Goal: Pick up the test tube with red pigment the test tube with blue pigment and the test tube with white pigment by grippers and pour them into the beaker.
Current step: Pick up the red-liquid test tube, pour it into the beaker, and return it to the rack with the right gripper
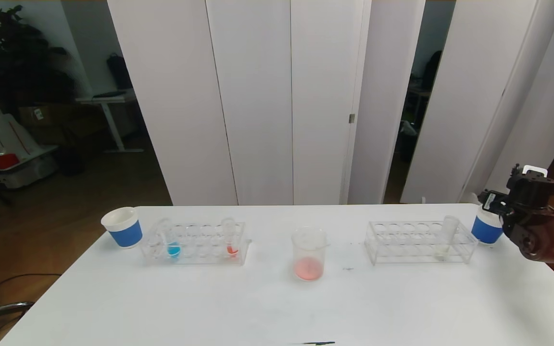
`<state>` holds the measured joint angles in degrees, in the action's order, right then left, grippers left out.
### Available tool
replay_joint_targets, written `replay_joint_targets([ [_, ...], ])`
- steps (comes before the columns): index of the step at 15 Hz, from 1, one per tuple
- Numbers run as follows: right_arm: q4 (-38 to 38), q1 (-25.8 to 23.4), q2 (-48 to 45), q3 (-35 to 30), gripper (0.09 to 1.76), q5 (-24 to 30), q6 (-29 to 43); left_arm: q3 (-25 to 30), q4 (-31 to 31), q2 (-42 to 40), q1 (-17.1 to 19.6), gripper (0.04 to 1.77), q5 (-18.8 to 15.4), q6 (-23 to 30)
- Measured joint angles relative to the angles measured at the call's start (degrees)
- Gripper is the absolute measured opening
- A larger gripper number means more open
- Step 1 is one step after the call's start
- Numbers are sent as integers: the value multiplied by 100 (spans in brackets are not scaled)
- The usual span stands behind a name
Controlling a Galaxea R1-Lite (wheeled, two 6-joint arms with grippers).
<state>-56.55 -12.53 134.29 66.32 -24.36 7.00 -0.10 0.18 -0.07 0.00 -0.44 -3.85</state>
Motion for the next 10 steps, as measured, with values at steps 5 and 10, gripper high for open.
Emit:
replay_joint_targets([
  [5, 123, 16, -692, -119, 175, 385, -173, 0, 0, 0, 0, 174, 0, 2],
  [10, 739, 154, -2345, -552, 175, 1318, -422, 0, -2, 0, 0, 174, 0, 0],
])
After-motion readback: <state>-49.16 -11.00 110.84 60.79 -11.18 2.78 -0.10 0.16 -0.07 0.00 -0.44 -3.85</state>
